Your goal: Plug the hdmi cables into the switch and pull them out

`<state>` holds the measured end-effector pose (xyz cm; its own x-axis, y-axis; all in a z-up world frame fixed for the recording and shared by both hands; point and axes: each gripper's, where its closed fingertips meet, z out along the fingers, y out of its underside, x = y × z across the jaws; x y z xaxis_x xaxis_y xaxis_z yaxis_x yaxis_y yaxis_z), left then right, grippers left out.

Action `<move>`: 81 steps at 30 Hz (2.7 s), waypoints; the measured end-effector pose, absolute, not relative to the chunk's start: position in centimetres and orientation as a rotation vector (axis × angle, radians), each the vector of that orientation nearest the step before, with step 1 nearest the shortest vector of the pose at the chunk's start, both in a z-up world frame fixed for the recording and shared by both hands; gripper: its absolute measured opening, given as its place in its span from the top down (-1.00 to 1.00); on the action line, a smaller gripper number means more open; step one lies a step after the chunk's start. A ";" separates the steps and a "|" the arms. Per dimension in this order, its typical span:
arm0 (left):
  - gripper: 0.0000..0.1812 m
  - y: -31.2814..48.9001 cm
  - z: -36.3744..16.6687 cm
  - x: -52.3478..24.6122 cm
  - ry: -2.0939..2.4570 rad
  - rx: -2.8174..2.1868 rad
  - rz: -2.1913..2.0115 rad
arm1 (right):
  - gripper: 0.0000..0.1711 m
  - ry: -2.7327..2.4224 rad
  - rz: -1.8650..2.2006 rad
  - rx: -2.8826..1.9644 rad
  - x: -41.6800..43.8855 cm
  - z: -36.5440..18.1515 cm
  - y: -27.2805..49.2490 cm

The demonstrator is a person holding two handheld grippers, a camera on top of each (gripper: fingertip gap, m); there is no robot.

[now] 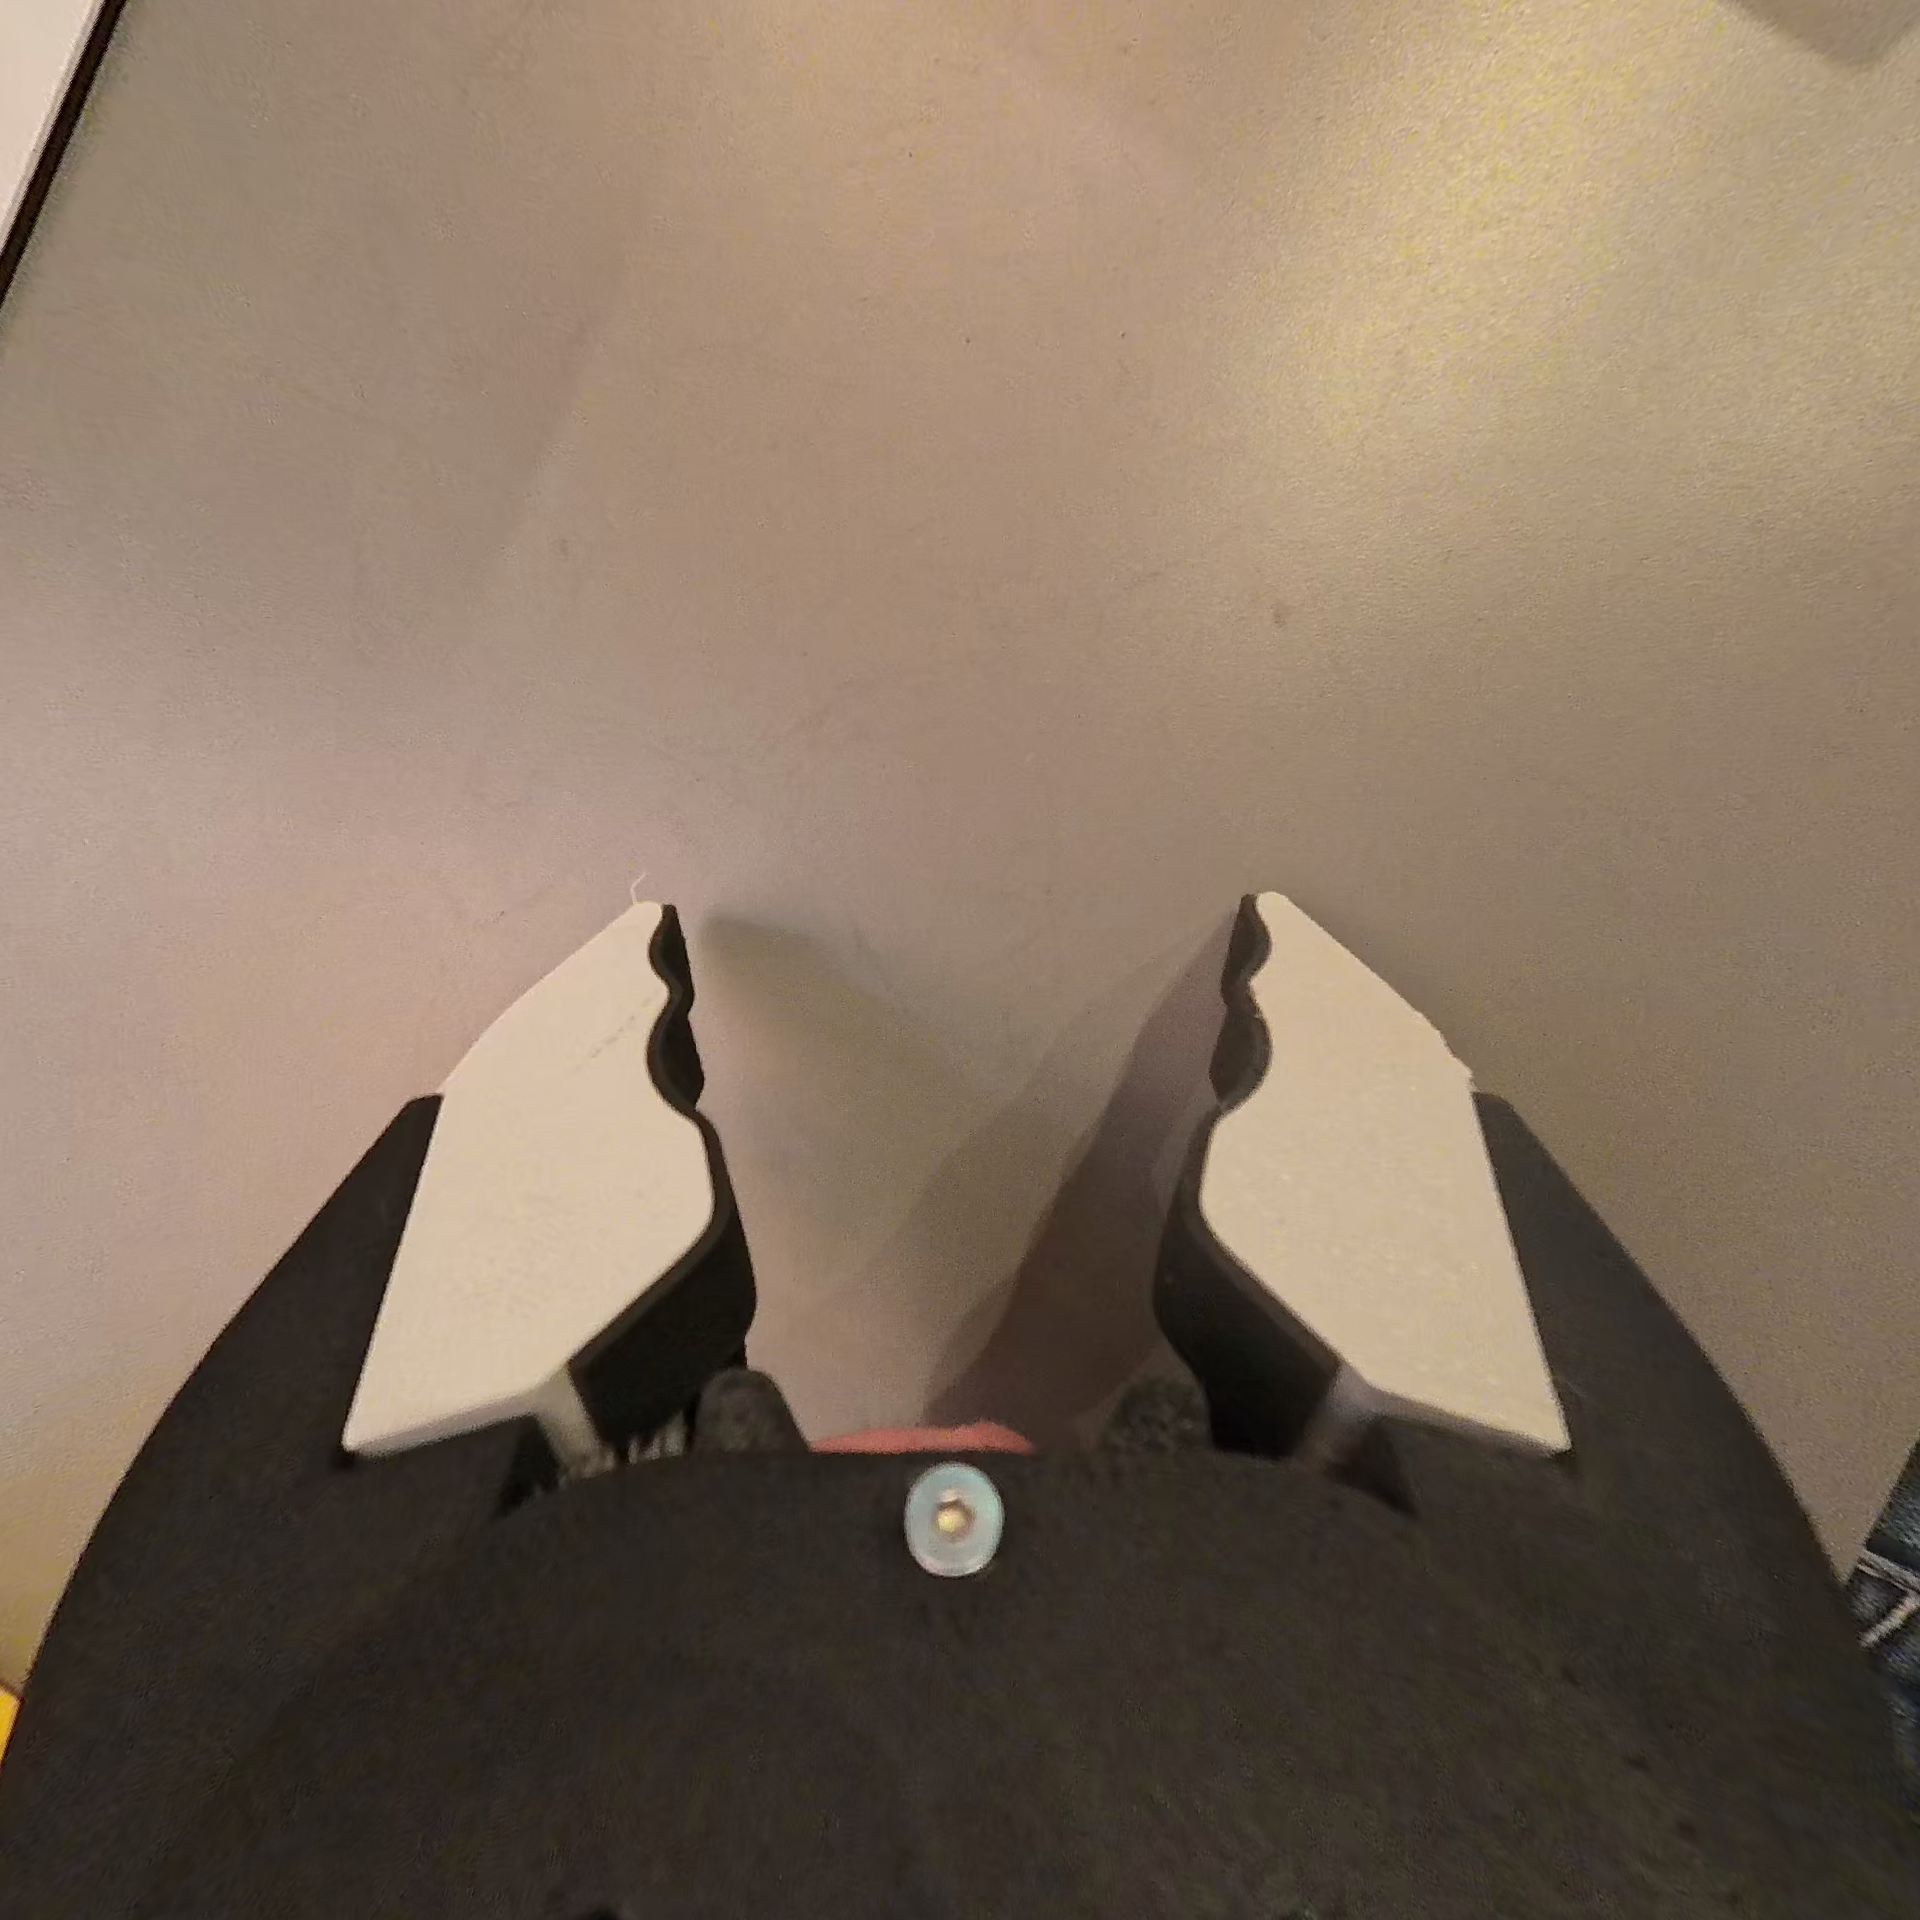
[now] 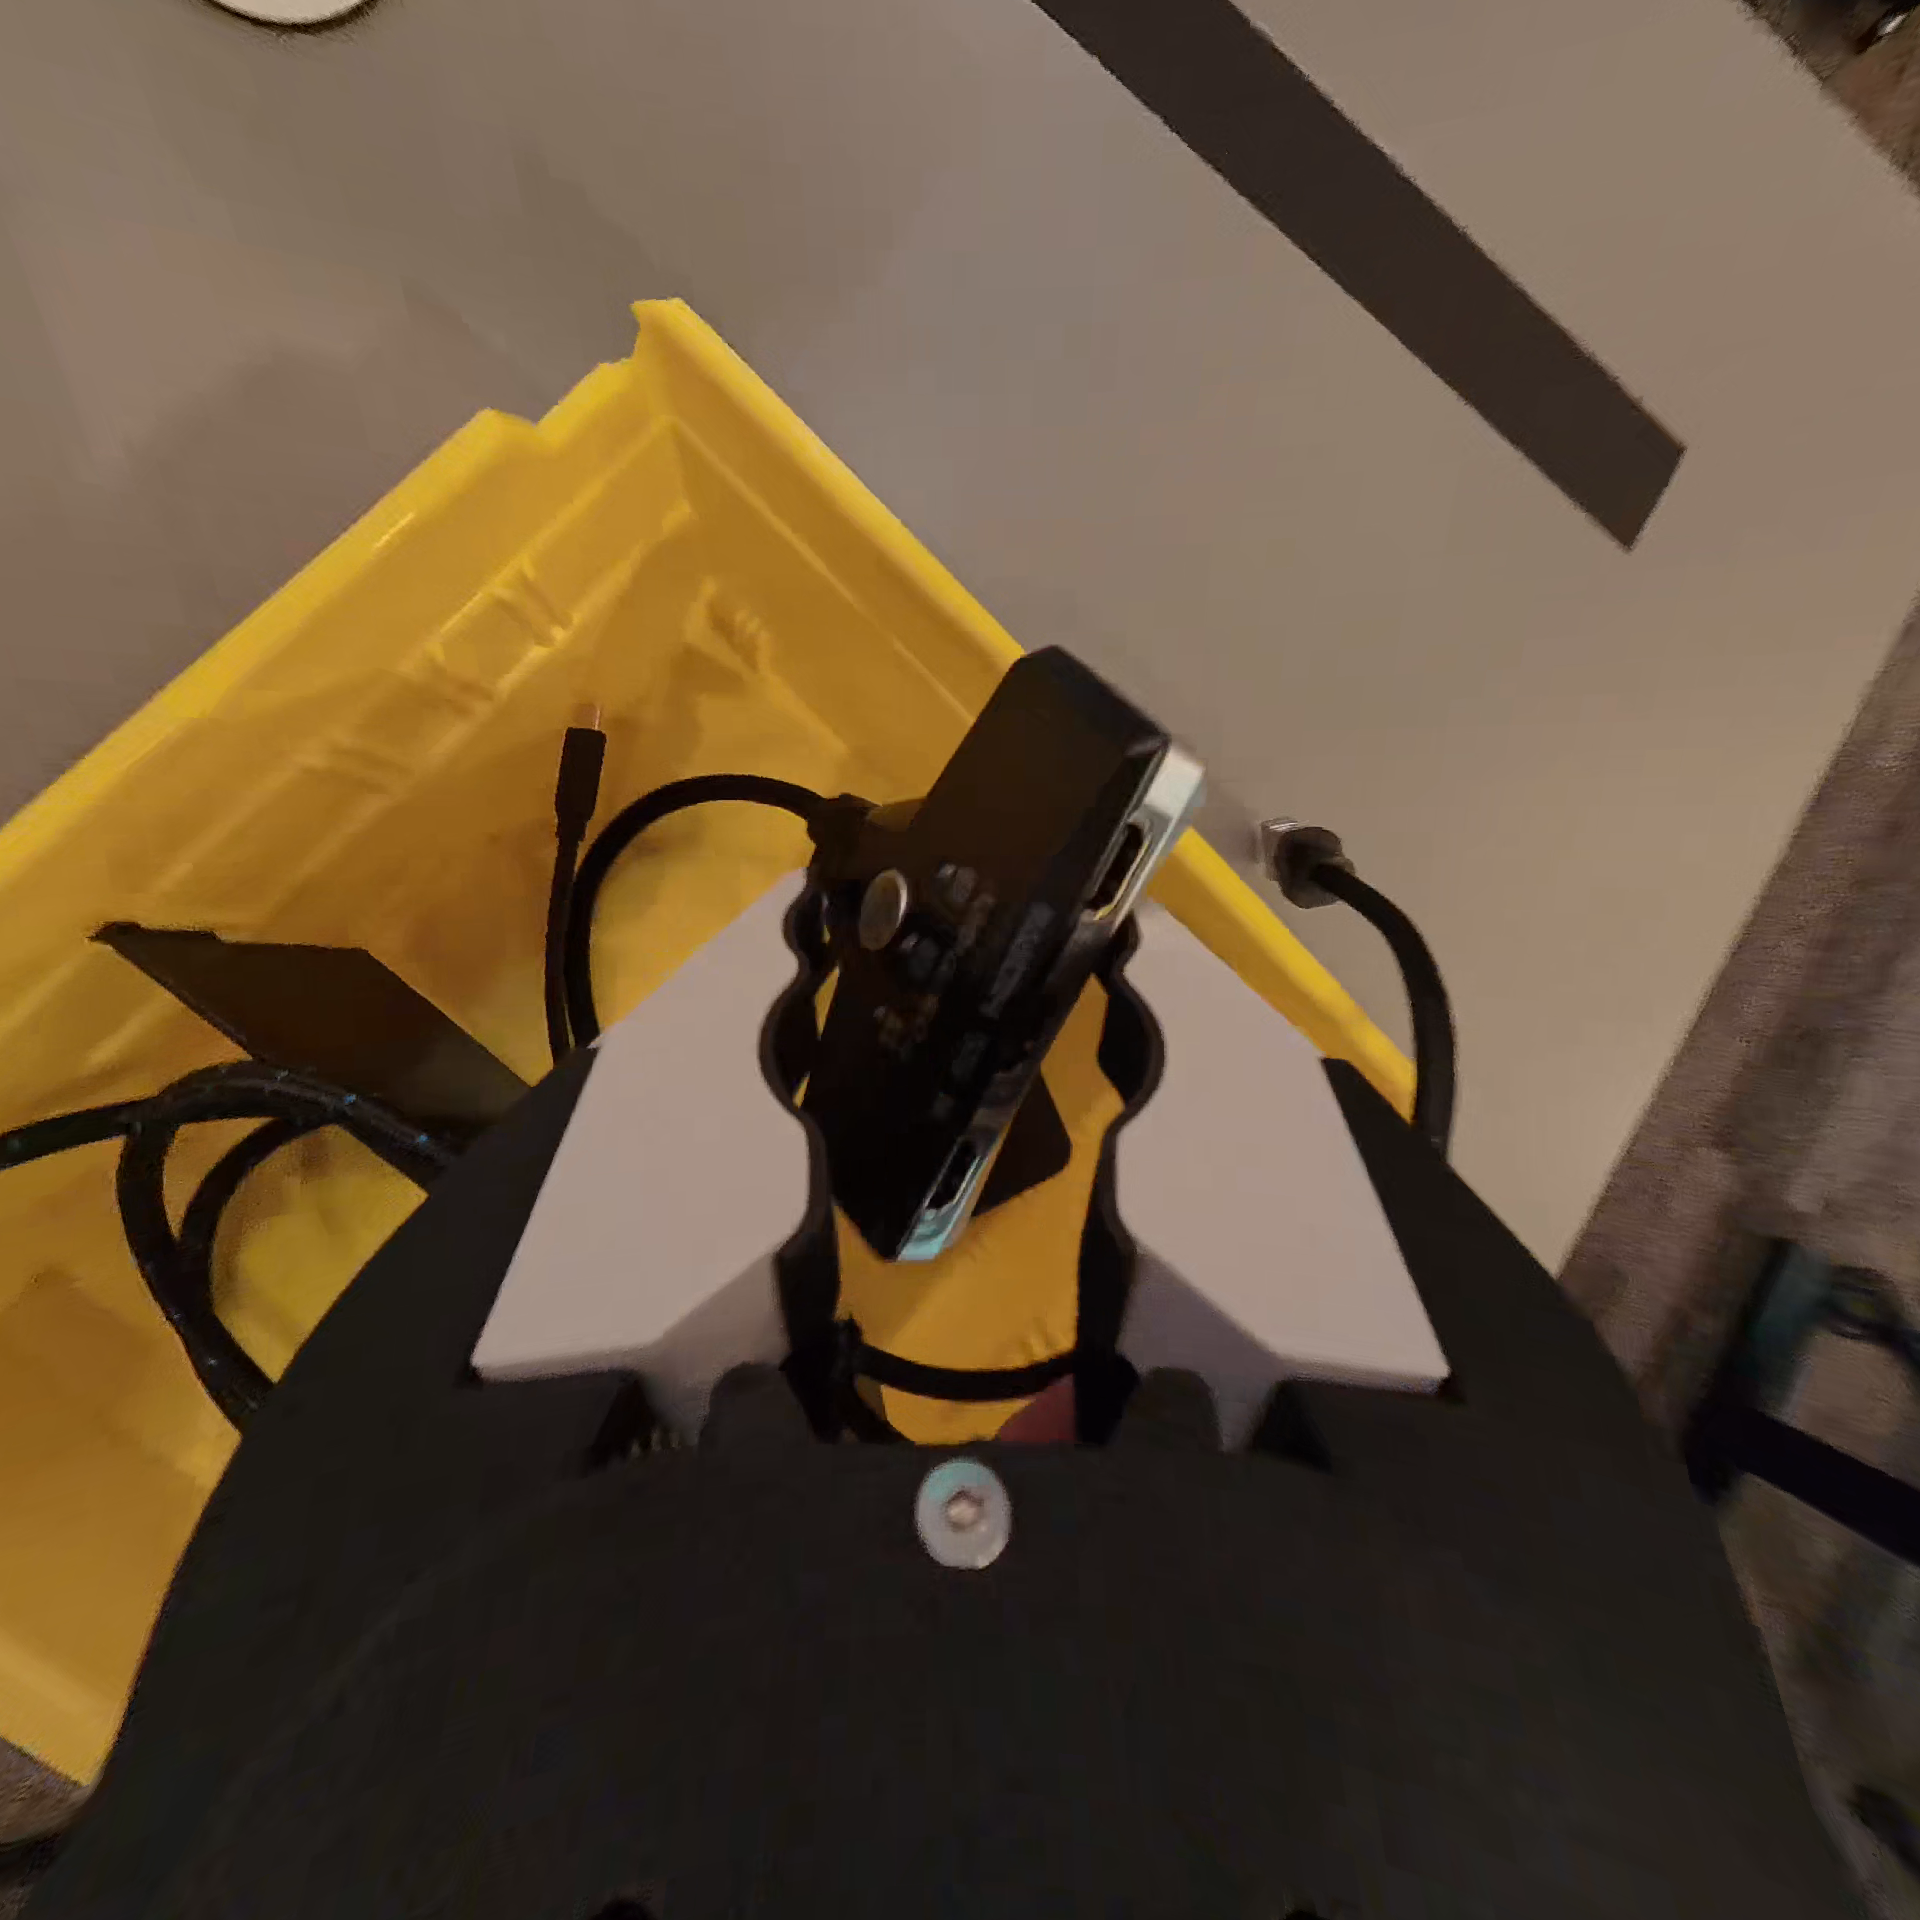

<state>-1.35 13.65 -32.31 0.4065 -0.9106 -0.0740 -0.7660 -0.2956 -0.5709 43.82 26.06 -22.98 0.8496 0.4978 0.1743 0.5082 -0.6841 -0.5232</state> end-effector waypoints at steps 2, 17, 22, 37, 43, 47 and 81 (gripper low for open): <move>-0.07 13.6 -32.3 -1.4 1.421 -2.140 -0.363 | 0.36 -0.772 -0.112 -2.408 44.2 -21.5 25.9; -0.09 13.5 -32.3 -1.4 1.424 -2.152 -0.352 | 0.83 -0.429 -0.242 -2.453 53.7 -21.5 25.4; -0.09 13.5 -32.4 -1.5 1.413 -2.163 -0.368 | 0.95 -0.440 -0.258 -2.309 52.9 -20.1 26.2; -0.09 13.5 -32.5 -1.4 1.410 -2.165 -0.382 | 0.96 -0.698 -0.002 -1.813 45.5 -10.2 23.4; -0.09 13.4 -32.5 -1.4 1.414 -2.165 -0.375 | 0.97 -0.808 0.164 -1.925 44.7 -12.1 21.5; -0.08 13.4 -32.5 -1.4 1.413 -2.168 -0.377 | 0.97 -0.813 0.156 -2.059 45.6 -15.0 21.7; -0.11 16.6 -18.0 -18.1 0.832 -2.061 0.239 | 0.19 -0.355 -0.259 -2.110 49.7 -17.6 10.6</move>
<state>-18.06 16.58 -18.04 0.7574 -0.4708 -0.4524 -0.6392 -0.3929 -0.6611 49.73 10.63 -17.61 0.9356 0.1501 0.3197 0.3503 -0.5093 -0.7861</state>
